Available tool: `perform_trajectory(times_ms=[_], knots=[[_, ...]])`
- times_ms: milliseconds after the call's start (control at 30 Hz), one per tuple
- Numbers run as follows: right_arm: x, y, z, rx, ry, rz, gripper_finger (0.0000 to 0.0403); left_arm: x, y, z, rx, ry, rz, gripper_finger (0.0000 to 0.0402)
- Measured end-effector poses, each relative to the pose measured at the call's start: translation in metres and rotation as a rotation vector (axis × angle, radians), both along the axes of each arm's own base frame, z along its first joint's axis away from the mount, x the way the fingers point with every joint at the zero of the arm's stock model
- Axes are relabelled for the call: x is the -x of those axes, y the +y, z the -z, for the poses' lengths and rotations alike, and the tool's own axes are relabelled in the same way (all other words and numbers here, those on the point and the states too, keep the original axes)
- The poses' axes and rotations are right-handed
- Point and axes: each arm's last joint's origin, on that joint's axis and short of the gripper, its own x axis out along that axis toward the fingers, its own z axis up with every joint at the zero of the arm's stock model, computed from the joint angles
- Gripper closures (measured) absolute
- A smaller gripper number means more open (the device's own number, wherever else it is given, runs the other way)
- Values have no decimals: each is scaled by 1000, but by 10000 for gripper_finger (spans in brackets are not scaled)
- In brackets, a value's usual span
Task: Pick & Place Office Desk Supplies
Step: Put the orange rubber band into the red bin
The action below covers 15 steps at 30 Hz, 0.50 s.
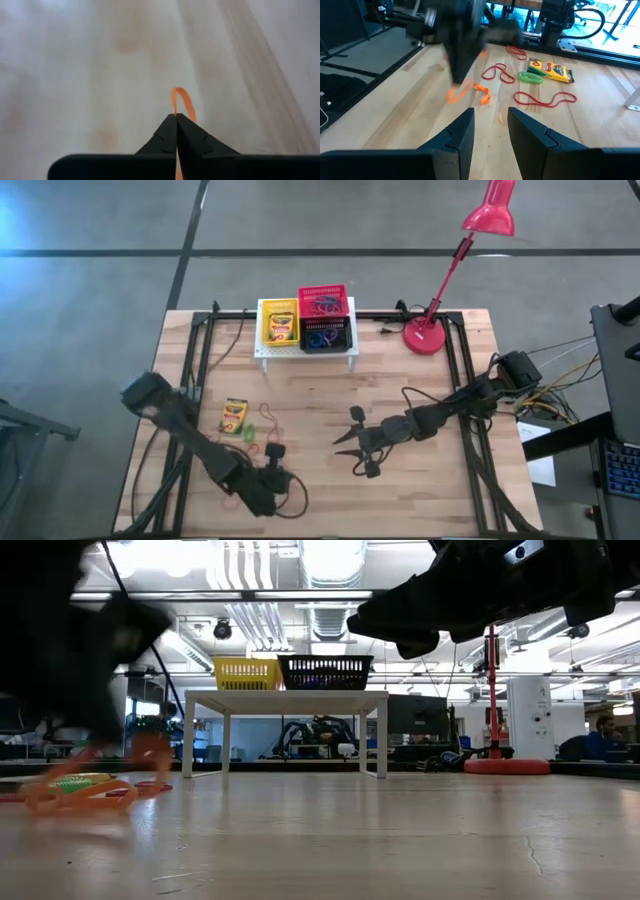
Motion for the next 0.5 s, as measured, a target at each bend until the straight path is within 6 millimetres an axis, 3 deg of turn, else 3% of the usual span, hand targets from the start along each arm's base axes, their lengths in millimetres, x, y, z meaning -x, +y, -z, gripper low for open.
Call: perform_trajectory(times_ms=[133, 233, 367, 500], knots=[[1, 0, 3, 6, 25, 1, 291, -1, 24, -41, -96, -116, -45, 400], [2, -1, 4, 1, 41, 4, 291, -11, 53, -72, -149, -242, -139, 400], [2, -1, 4, -1, 43, 5, 291, -33, 107, -94, -141, -303, -249, 400], [1, 0, 3, -20, 41, 11, 291, -56, 175, -111, -198, -343, -370, 401]])
